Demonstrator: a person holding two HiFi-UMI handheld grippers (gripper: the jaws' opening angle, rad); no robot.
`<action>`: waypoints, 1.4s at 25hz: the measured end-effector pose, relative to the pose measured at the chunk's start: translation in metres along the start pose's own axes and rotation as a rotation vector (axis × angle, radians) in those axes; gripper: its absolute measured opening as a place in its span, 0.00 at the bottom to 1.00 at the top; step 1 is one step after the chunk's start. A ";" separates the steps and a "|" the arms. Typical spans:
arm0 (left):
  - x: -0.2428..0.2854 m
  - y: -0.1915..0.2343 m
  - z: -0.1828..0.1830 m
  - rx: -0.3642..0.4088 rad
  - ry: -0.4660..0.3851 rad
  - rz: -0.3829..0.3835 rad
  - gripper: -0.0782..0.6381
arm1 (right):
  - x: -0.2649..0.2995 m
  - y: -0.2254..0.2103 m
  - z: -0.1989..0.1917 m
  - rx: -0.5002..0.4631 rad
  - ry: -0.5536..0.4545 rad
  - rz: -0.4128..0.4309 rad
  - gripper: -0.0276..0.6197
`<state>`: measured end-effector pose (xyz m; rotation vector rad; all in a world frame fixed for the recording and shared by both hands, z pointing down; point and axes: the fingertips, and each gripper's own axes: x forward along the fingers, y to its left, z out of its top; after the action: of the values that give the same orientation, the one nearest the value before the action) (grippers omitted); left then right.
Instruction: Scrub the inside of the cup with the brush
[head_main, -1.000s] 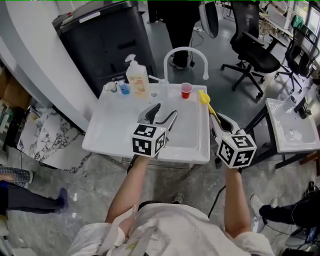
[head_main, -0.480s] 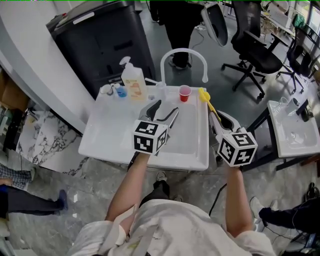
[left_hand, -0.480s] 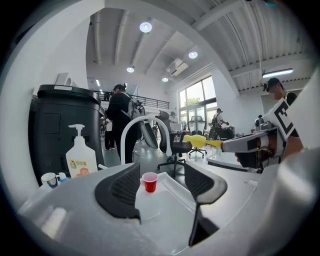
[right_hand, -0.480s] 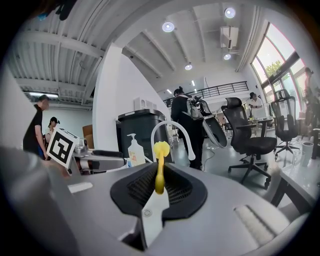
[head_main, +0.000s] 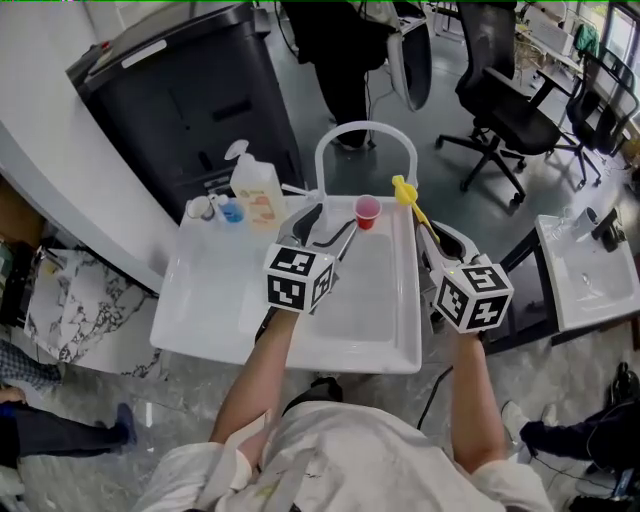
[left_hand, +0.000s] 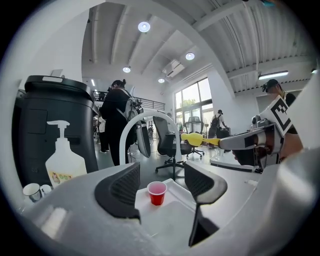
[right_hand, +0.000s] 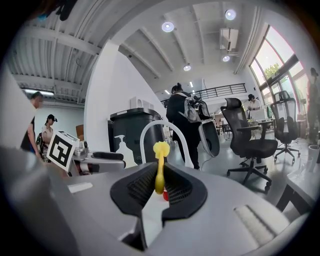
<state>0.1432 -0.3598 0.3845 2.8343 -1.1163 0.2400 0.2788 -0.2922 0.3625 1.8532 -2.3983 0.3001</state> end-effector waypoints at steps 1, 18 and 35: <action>0.006 0.005 0.001 0.000 0.000 -0.008 0.50 | 0.007 -0.002 0.002 0.000 0.000 -0.004 0.10; 0.096 0.016 -0.031 -0.015 0.017 -0.172 0.56 | 0.069 -0.025 0.003 -0.002 0.031 -0.046 0.10; 0.157 0.014 -0.111 -0.007 0.135 -0.190 0.64 | 0.084 -0.040 -0.012 -0.020 0.084 -0.079 0.10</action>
<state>0.2342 -0.4600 0.5219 2.8443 -0.8143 0.4041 0.2952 -0.3792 0.3945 1.8818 -2.2594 0.3384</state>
